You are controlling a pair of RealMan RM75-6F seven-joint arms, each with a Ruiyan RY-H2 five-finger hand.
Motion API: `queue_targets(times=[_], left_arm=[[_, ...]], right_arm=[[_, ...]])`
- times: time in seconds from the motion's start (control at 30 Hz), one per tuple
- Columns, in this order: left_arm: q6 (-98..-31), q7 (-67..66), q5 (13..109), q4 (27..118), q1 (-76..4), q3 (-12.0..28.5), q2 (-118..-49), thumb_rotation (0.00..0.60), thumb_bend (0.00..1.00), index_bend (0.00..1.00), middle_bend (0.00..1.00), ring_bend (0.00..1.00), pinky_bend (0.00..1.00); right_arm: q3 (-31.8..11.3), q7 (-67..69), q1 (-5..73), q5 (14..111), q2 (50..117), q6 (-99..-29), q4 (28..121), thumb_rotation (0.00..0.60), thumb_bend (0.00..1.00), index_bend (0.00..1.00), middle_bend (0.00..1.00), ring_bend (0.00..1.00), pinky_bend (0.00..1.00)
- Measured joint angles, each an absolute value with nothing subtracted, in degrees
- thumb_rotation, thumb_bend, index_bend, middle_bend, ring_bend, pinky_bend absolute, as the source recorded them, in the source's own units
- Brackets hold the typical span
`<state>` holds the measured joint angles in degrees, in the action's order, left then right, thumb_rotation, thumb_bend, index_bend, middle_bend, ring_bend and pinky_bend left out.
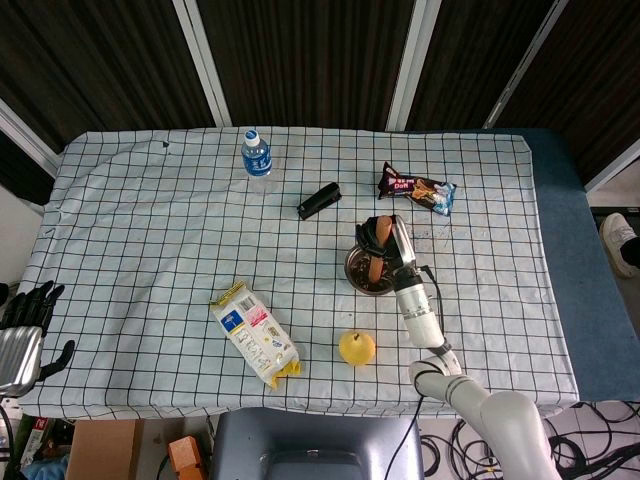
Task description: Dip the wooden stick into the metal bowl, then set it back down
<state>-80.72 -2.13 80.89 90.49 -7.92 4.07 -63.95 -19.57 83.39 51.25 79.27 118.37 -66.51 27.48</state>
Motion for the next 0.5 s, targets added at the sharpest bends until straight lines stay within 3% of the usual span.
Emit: queue_targets(times=[0.23, 0.5], left_arm=[[-80.89, -2.34, 81.06, 90.5, -7.86, 3.98, -64.08, 0.6, 0.37, 0.0, 0.0, 0.0, 0.02], [-81.7, -3.46, 82.01, 90.98, -7.58, 3.51, -64.38, 0.6, 0.37, 0.0, 0.0, 0.0, 0.02]], right_arm=[[-19.99, 79.7, 50.99, 81.21, 113.33, -73.75, 34.23, 0.6, 0.45, 1.0, 0.95, 0.95, 0.95], [-17.68, 66.33, 49.02, 83.68, 106.76, -75.91, 39.47, 0.6, 0.45, 1.0, 0.95, 0.94, 0.94]])
